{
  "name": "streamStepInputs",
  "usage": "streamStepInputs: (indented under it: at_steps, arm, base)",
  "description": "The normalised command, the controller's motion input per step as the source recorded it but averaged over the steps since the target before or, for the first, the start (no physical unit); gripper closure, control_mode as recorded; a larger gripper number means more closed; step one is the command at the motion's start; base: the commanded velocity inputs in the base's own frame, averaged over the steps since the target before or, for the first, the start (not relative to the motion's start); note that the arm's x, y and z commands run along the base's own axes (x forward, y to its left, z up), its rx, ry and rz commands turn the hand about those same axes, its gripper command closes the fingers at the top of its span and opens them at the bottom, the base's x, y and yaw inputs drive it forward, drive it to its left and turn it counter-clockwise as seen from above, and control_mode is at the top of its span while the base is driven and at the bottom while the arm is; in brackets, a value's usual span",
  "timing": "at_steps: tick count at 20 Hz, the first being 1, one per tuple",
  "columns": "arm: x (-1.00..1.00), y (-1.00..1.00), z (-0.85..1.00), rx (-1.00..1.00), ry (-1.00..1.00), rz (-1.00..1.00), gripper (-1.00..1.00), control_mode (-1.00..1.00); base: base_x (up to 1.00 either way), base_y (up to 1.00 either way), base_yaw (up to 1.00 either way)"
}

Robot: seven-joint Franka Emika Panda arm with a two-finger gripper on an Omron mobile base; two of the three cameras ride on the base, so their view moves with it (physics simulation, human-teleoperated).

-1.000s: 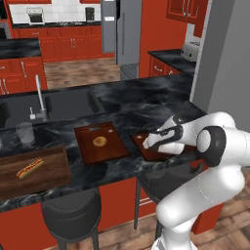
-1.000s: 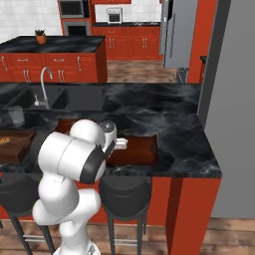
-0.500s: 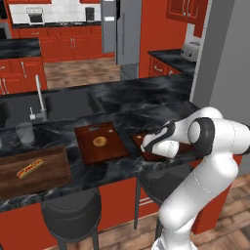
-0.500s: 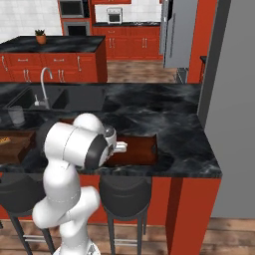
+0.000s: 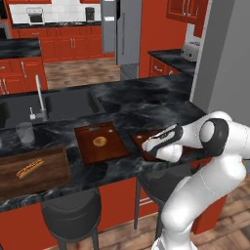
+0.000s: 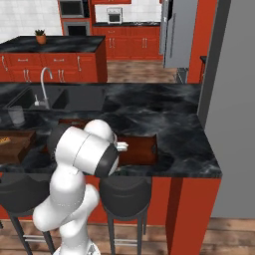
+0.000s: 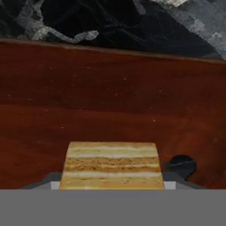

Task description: Take the cake and donut from the fridge and place them on the empty tray on the dining counter.

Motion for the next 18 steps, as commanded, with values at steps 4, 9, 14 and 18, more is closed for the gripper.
streamStepInputs:
  at_steps: [4, 9, 14, 18]
  arm:
    - [0.0, -0.05, 0.53, 0.0, -0.05, 0.0, -1.0, -1.0]
    - [-0.12, 0.0, 0.81, 0.0, 0.0, 0.0, -1.0, -1.0]
    - [-0.46, 0.0, 1.0, -0.01, 0.09, -0.01, -1.0, -1.0]
    - [-0.78, 0.0, 0.88, -0.1, 0.23, -0.21, -1.0, -1.0]
  base:
    - [0.0, 0.0, 0.0]
    - [0.0, 0.0, 0.0]
    - [0.0, 0.0, 0.0]
    - [0.0, 0.0, 0.0]
